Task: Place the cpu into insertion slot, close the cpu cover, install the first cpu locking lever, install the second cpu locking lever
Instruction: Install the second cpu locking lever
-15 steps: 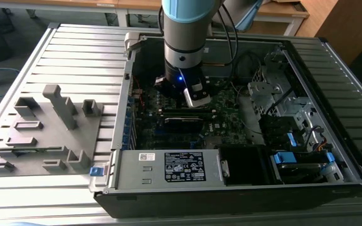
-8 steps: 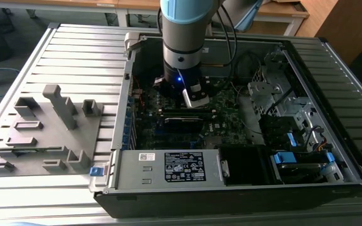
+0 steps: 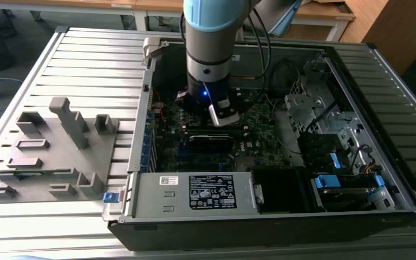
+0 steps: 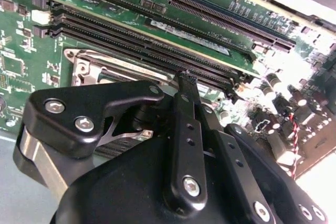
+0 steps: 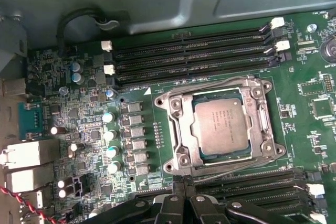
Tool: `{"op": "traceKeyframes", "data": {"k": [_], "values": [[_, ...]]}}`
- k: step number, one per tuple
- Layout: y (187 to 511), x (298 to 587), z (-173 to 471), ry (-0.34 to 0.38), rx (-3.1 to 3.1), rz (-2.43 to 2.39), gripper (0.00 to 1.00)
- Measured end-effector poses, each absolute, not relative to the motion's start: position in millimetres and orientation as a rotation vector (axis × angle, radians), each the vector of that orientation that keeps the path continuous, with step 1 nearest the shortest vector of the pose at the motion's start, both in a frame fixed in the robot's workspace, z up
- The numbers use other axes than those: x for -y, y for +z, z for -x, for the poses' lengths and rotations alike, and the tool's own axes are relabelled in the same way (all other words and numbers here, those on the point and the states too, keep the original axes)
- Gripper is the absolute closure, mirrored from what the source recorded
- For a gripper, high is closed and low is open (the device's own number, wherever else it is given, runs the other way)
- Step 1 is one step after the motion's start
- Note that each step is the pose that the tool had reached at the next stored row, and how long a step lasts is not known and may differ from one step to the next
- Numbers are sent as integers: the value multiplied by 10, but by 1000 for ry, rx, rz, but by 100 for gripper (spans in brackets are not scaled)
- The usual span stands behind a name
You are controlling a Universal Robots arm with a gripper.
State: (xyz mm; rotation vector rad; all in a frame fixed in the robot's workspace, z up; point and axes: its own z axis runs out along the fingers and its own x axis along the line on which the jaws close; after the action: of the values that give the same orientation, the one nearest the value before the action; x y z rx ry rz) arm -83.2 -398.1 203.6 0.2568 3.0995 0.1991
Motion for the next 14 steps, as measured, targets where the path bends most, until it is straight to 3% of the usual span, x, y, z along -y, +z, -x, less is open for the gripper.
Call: {"op": "traceKeyframes", "data": {"k": [14], "values": [[1989, 3981, 836, 212, -3099, -257, 89]]}}
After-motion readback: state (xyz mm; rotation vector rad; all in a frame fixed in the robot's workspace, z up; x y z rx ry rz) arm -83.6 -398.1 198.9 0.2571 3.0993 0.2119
